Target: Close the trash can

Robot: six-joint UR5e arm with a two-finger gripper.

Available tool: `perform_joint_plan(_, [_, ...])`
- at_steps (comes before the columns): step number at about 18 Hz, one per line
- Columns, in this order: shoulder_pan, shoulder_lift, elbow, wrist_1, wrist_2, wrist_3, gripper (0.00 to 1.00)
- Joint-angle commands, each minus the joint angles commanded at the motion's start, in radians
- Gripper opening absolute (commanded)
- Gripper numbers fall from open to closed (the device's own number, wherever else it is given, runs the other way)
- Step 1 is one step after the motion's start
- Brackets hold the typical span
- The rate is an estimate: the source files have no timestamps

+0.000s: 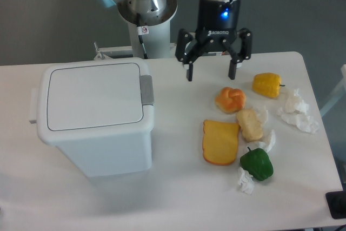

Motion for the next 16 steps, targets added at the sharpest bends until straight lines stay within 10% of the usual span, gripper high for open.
perform_joint_plan(16, [0.339,0.066,0.002,-0.285,0.003,0.94,1.0])
